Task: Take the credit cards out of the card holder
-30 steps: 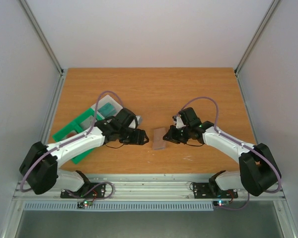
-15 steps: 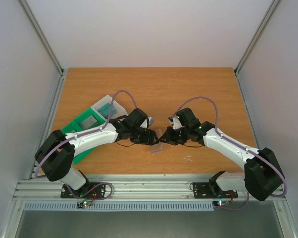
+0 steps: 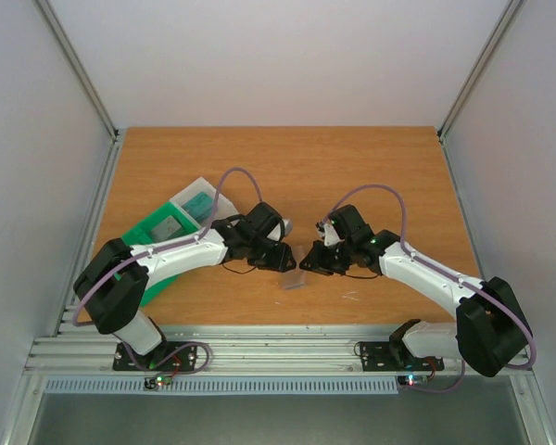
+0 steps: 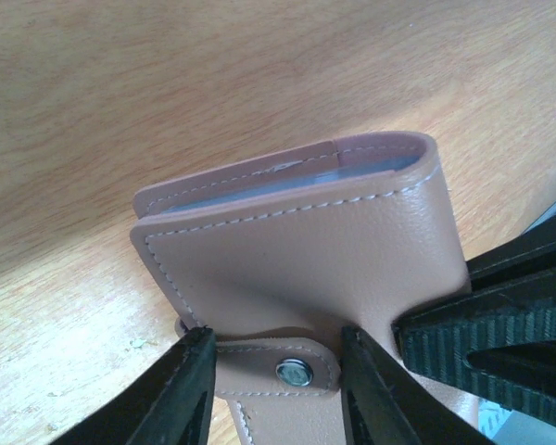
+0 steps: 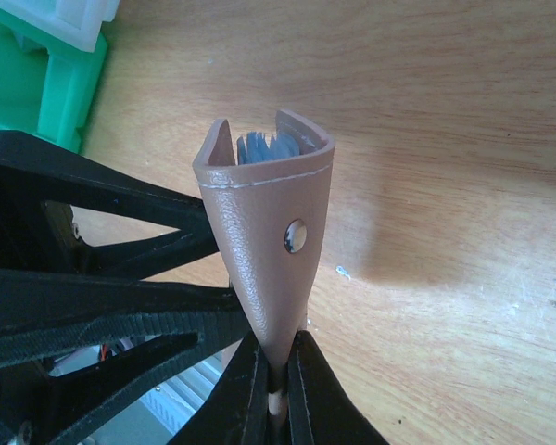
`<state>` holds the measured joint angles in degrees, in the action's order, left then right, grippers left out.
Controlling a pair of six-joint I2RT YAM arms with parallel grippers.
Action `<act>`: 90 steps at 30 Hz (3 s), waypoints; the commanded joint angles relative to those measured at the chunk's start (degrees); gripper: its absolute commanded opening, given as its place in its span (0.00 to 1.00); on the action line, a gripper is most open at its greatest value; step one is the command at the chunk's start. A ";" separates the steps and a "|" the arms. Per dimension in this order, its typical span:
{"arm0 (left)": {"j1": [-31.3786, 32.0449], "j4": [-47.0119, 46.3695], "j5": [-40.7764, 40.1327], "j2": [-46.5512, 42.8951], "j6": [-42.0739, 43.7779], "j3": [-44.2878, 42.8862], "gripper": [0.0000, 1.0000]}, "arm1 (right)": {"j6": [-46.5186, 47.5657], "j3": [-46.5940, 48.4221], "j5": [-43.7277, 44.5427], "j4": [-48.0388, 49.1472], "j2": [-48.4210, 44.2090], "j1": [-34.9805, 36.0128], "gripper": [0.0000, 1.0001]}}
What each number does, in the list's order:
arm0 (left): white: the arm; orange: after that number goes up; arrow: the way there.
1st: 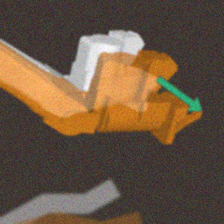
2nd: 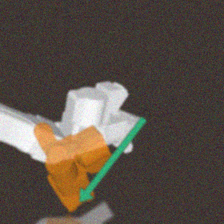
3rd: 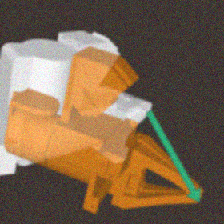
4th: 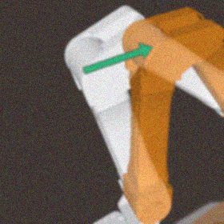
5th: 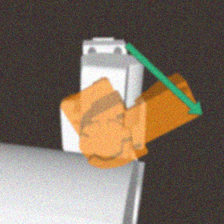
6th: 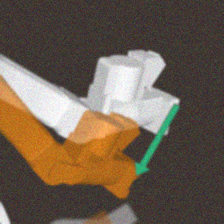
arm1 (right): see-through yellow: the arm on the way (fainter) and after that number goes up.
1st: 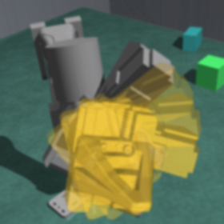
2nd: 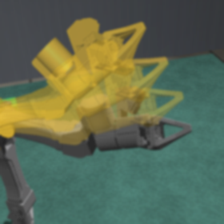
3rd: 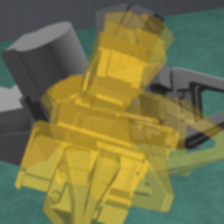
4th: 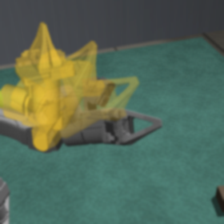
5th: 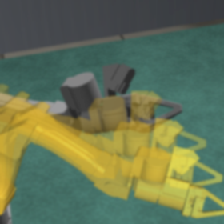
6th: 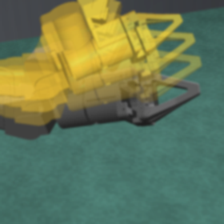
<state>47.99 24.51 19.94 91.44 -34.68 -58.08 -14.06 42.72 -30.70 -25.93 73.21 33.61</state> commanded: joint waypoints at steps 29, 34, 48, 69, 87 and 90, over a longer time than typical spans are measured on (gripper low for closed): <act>1.14 6.38 -5.68 -0.62 1.11 0.13 0.00 | 2.57 -2.94 3.39 4.18 4.63 1.02 0.01; 1.19 6.30 -5.61 -1.86 0.46 1.00 0.00 | 2.90 -4.09 4.51 5.58 6.75 1.01 0.02; 1.14 -0.16 -1.69 -9.94 -3.07 3.75 0.00 | 5.70 -0.68 6.48 -3.44 3.95 1.02 0.48; 1.14 -1.50 -0.61 -10.63 -3.82 4.36 0.00 | 6.37 1.99 6.25 -5.90 5.10 1.55 0.62; 1.14 3.41 -6.77 -12.95 -3.42 6.93 0.00 | 5.47 1.36 22.85 -14.91 3.59 1.58 0.35; 1.15 2.88 -6.45 -13.10 -3.79 7.64 0.00 | 5.29 2.48 24.22 -16.84 3.25 1.51 0.32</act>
<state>48.99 27.64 14.94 79.79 -38.37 -51.81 -8.08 43.72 -10.68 -39.46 77.87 34.79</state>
